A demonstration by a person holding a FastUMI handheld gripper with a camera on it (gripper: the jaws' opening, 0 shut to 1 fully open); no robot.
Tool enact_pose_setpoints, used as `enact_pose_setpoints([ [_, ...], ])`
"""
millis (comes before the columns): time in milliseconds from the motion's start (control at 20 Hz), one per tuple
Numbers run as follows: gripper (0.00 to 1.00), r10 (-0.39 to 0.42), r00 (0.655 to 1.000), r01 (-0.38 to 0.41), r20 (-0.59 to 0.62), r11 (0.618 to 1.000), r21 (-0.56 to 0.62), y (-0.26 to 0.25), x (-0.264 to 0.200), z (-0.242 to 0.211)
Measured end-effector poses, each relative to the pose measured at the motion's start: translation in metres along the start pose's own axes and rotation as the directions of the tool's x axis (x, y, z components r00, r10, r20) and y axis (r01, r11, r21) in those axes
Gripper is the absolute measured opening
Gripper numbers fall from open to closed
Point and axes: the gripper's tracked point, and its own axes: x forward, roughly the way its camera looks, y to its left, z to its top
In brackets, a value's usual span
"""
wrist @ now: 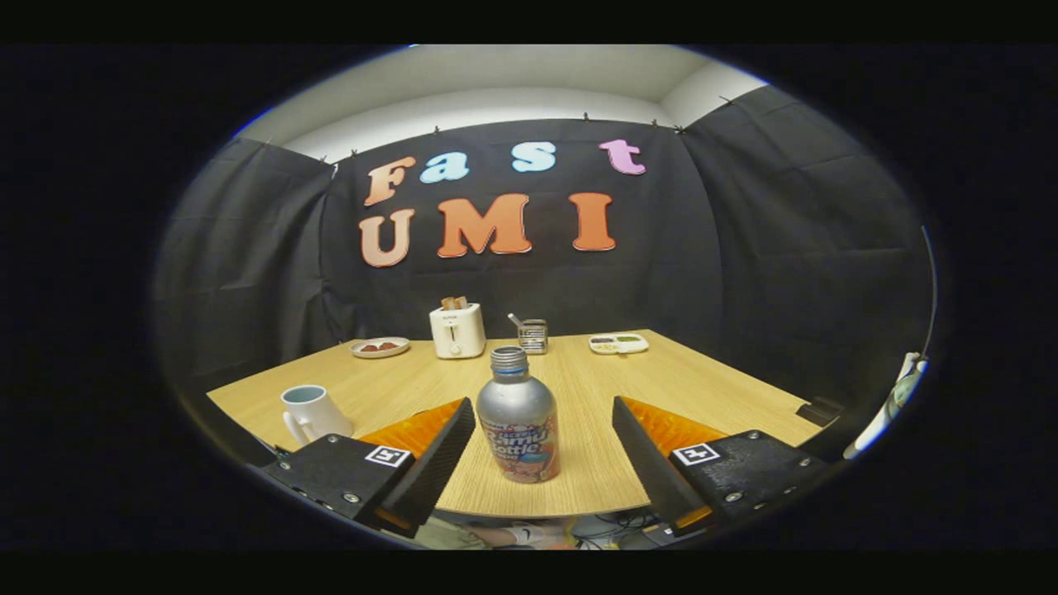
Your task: Take the bottle from table, then pour the juice into the cup, finally place the bottle on the coaster
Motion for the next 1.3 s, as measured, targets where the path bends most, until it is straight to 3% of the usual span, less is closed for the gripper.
enact_pose_setpoints([
  [750,0.99,0.029,0.991,-0.032,-0.129,0.999,-0.026,0.018,0.025,-0.052],
  [1300,0.99,-0.001,0.982,-0.008,-0.191,0.999,-0.046,0.021,0.044,-0.086],
])
